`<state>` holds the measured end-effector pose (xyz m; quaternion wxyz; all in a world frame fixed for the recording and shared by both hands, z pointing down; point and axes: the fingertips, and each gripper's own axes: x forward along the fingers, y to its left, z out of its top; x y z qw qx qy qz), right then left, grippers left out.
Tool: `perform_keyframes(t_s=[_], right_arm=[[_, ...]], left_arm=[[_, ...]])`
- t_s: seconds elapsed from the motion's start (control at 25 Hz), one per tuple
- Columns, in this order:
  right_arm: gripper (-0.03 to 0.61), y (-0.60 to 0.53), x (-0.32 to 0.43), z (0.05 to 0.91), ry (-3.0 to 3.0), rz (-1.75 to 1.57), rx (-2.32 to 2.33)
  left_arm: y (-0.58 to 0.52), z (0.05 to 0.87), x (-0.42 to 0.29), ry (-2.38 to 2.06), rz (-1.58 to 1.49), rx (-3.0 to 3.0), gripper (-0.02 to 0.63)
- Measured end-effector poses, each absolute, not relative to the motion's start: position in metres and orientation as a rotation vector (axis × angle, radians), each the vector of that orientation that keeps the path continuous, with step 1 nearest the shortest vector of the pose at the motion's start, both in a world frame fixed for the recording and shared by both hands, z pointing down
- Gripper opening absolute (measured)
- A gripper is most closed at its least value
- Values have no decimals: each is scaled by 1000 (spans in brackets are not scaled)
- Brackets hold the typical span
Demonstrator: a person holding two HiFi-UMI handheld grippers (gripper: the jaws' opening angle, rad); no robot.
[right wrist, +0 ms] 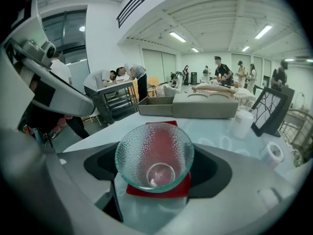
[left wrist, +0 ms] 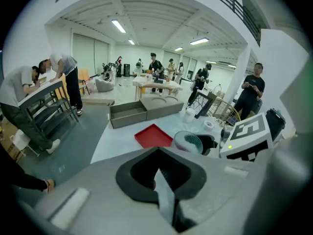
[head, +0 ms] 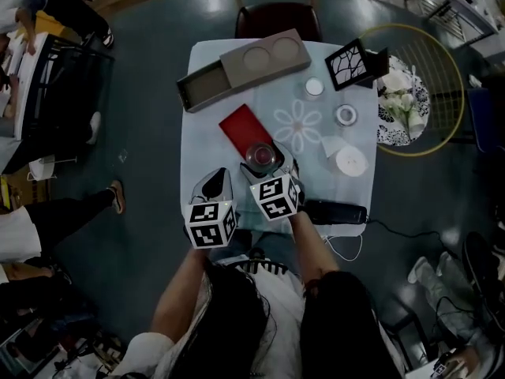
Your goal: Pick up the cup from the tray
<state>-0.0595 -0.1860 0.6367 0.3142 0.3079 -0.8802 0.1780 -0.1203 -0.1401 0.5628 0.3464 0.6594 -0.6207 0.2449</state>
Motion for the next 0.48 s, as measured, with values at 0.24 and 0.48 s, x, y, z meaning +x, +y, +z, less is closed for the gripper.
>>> perform_keyframes(t_s=[0.24, 0.48], right_arm=[[422, -185, -58, 635, -2321, 494, 811], [421, -195, -51, 621, -2322, 482, 860]], left_arm=[[-136, 572, -127, -1589, 650, 1684, 0], [-142, 579, -131, -1572, 641, 1671, 0]])
